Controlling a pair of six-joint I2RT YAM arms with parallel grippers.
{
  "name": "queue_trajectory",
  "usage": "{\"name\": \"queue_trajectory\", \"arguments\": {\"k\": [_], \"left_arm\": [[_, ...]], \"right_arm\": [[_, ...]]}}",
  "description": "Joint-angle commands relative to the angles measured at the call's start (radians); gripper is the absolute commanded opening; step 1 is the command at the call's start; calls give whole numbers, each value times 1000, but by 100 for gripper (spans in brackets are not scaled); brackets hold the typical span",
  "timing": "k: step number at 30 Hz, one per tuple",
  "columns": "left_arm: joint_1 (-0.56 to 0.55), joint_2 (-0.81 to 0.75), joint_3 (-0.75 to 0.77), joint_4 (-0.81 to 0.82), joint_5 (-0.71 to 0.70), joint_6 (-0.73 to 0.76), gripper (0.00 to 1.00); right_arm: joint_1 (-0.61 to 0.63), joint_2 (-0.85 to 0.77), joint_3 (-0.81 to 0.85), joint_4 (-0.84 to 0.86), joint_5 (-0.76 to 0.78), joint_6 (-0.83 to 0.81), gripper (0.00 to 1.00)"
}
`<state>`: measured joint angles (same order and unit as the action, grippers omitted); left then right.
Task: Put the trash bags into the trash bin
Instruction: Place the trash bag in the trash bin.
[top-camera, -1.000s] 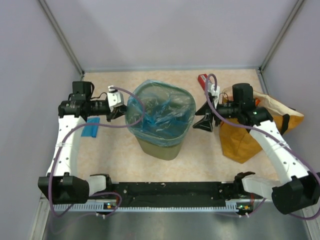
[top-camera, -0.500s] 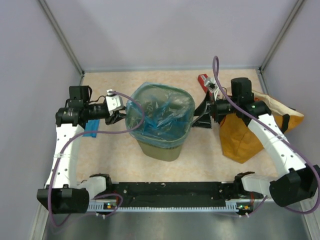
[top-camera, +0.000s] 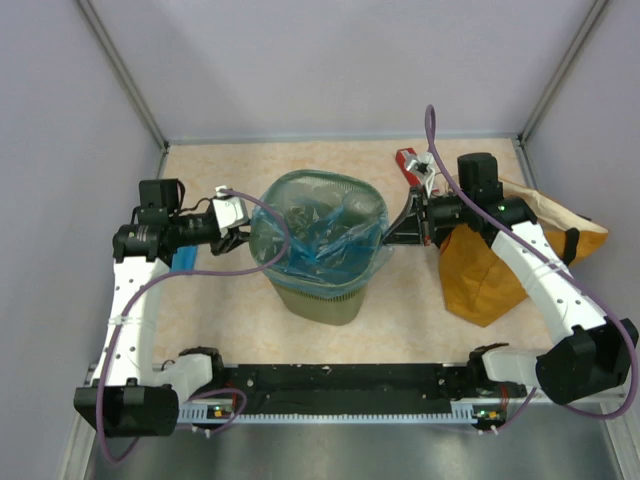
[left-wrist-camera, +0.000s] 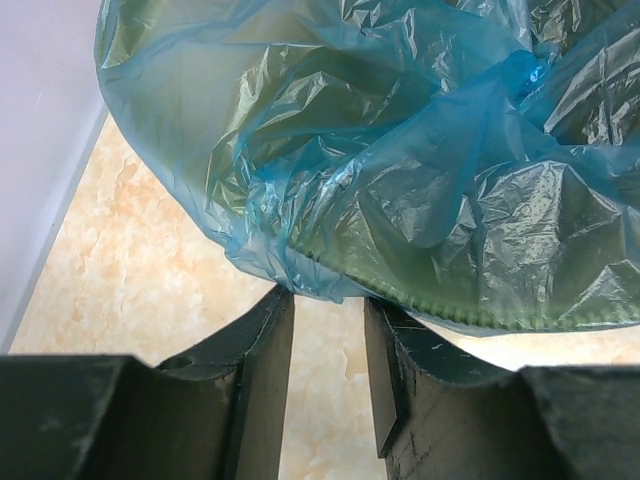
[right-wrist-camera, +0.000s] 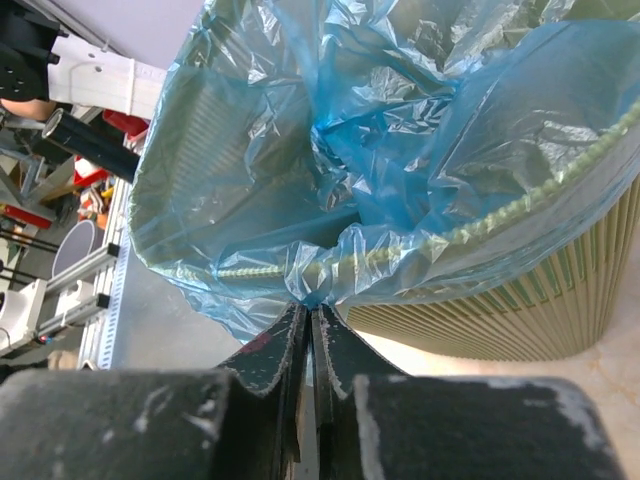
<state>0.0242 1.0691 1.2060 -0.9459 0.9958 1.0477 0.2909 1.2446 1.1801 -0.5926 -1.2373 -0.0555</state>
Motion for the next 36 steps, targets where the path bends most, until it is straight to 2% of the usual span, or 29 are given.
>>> {"name": "queue_trajectory", "arguments": {"k": [1, 3, 6, 21, 36], "left_arm": [[-13, -18, -10, 35, 40, -23, 37], [-13, -23, -13, 42, 37, -25, 28], [-14, -23, -20, 52, 40, -29, 1], [-7, 6, -46, 16, 58, 73, 0], [49, 28, -105, 5, 90, 141, 0]], "right_arm": [[4, 7, 46, 45, -47, -13, 0], [5, 0, 33, 45, -36, -27, 0], [-1, -11, 23, 40, -31, -46, 0], [-76, -25, -59, -36, 67, -271, 0], [-75, 12, -111, -18, 102, -337, 0]]}}
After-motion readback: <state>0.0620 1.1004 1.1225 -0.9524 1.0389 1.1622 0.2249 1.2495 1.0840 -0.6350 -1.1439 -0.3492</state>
